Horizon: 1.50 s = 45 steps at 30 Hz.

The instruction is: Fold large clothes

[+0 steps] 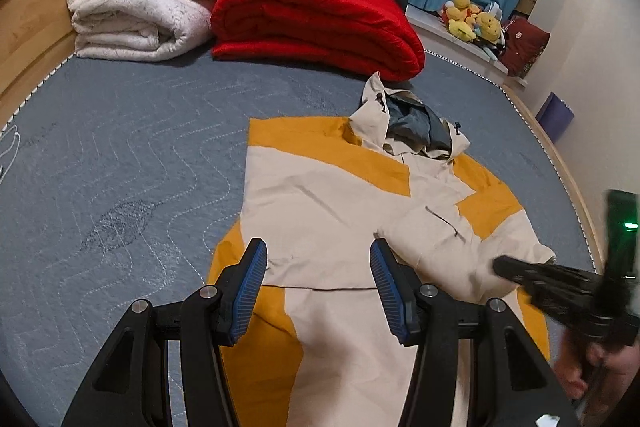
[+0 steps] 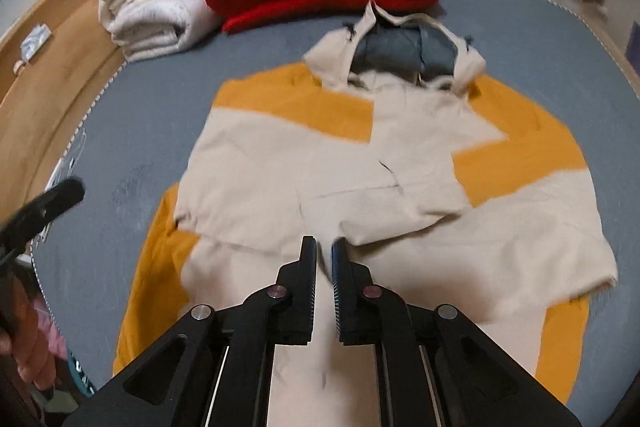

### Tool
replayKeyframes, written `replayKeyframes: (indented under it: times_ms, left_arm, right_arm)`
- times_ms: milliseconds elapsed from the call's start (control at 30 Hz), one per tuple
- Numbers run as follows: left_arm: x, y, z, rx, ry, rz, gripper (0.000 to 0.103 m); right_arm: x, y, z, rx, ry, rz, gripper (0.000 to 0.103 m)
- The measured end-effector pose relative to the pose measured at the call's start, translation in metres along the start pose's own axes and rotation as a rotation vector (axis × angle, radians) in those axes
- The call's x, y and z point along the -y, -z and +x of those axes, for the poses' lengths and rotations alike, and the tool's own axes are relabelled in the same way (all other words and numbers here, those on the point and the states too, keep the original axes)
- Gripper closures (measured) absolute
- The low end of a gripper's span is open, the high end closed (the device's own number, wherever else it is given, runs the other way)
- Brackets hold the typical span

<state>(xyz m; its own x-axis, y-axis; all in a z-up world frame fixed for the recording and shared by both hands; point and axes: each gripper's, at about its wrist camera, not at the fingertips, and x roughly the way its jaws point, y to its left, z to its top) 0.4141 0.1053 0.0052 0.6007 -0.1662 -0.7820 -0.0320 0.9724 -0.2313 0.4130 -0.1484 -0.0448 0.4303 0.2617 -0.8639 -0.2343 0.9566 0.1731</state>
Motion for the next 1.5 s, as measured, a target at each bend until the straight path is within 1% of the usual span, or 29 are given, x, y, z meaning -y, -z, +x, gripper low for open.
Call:
replayKeyframes:
  times_ms: [100, 167, 200, 233, 267, 300, 367, 400, 500, 600, 667, 767, 833, 867, 900, 967, 1000, 1033, 1067, 1100, 1167, 1200, 1233, 1300, 1333, 1367, 1433, 1467, 1500]
  left_arm:
    - [0.000, -0.002, -0.001, -0.003, 0.005, -0.009, 0.053]
    - [0.005, -0.003, -0.002, 0.003, 0.010, -0.004, 0.053]
    - [0.008, -0.002, -0.001, 0.003, 0.013, 0.002, 0.053]
    - [0.010, -0.002, 0.000, 0.001, 0.014, 0.007, 0.053]
    - [0.015, 0.000, 0.001, -0.003, 0.019, 0.014, 0.053]
    - [0.020, 0.002, 0.003, -0.007, 0.028, 0.024, 0.053]
    - [0.033, 0.007, 0.008, -0.016, 0.043, 0.058, 0.053]
    - [0.040, 0.011, 0.010, -0.015, 0.043, 0.079, 0.053]
    - [0.066, 0.021, 0.018, -0.011, 0.052, 0.143, 0.053]
    - [0.086, 0.025, 0.023, 0.014, 0.051, 0.157, 0.054]
    - [0.104, 0.030, 0.031, 0.016, 0.064, 0.180, 0.059]
    - [0.125, 0.037, 0.041, 0.034, 0.056, 0.219, 0.066]
    - [0.140, 0.043, 0.051, 0.032, 0.042, 0.245, 0.067]
    - [0.145, 0.045, 0.055, 0.026, 0.041, 0.249, 0.067]
    - [0.150, 0.047, 0.059, 0.020, 0.041, 0.253, 0.067]
    - [0.159, 0.053, 0.066, 0.008, 0.048, 0.253, 0.067]
    - [0.166, 0.056, 0.069, 0.003, 0.056, 0.255, 0.067]
    - [0.173, 0.060, 0.075, -0.003, 0.052, 0.268, 0.067]
    - [0.179, 0.063, 0.080, -0.008, 0.045, 0.279, 0.067]
    - [0.188, 0.067, 0.089, -0.022, 0.030, 0.295, 0.067]
    - [0.201, 0.072, 0.109, -0.065, 0.023, 0.295, 0.066]
    - [0.207, 0.073, 0.122, -0.091, 0.022, 0.277, 0.064]
    - [0.211, 0.074, 0.132, -0.108, 0.009, 0.265, 0.060]
    - [0.225, 0.074, 0.153, -0.130, -0.064, 0.267, 0.056]
    - [0.232, 0.074, 0.161, -0.138, -0.084, 0.281, 0.047]
    - [0.238, 0.075, 0.170, -0.154, -0.110, 0.303, 0.044]
    - [0.244, 0.076, 0.187, -0.177, -0.195, 0.334, 0.044]
    - [0.243, 0.076, 0.192, -0.190, -0.218, 0.343, 0.047]
    - [0.239, 0.075, 0.194, -0.196, -0.221, 0.347, 0.053]
  right_arm:
    - [0.015, 0.009, -0.044, 0.064, 0.003, 0.047, 0.090]
    - [0.028, 0.011, -0.076, 0.121, 0.018, 0.082, 0.085]
    - [0.034, 0.009, -0.091, 0.155, 0.026, 0.096, 0.080]
    - [0.042, 0.012, -0.110, 0.208, 0.040, 0.119, 0.076]
    - [0.048, 0.014, -0.122, 0.247, 0.048, 0.137, 0.065]
    - [0.055, 0.024, -0.141, 0.318, 0.068, 0.160, 0.050]
    - [0.063, 0.033, -0.159, 0.400, 0.110, 0.185, 0.036]
    - [0.068, 0.039, -0.165, 0.429, 0.118, 0.201, 0.035]
    - [0.081, 0.050, -0.166, 0.474, 0.106, 0.242, 0.035]
    - [0.091, 0.052, -0.154, 0.471, 0.143, 0.261, 0.035]
    - [0.100, 0.051, -0.143, 0.461, 0.153, 0.291, 0.035]
    - [0.124, 0.055, -0.132, 0.451, 0.139, 0.373, 0.037]
    - [0.141, 0.052, -0.126, 0.426, 0.126, 0.442, 0.043]
    - [0.148, 0.052, -0.125, 0.431, 0.096, 0.466, 0.043]
    - [0.153, 0.052, -0.123, 0.439, 0.093, 0.458, 0.043]
    - [0.160, 0.052, -0.120, 0.415, 0.167, 0.434, 0.046]
    - [0.165, 0.053, -0.121, 0.413, 0.157, 0.439, 0.050]
    - [0.171, 0.055, -0.124, 0.420, 0.132, 0.449, 0.051]
    - [0.179, 0.057, -0.130, 0.431, 0.130, 0.461, 0.051]
    - [0.186, 0.060, -0.136, 0.441, 0.152, 0.477, 0.052]
    - [0.196, 0.063, -0.143, 0.451, 0.185, 0.521, 0.059]
    - [0.204, 0.065, -0.147, 0.460, 0.192, 0.560, 0.065]
    - [0.209, 0.066, -0.150, 0.465, 0.187, 0.580, 0.068]
    - [0.218, 0.070, -0.153, 0.467, 0.165, 0.622, 0.069]
    - [0.220, 0.071, -0.154, 0.467, 0.150, 0.630, 0.069]
    - [0.222, 0.071, -0.155, 0.467, 0.132, 0.631, 0.069]
    - [0.224, 0.071, -0.153, 0.457, 0.097, 0.631, 0.069]
    - [0.226, 0.071, -0.150, 0.444, 0.068, 0.632, 0.069]
    - [0.228, 0.072, -0.148, 0.433, 0.048, 0.637, 0.069]
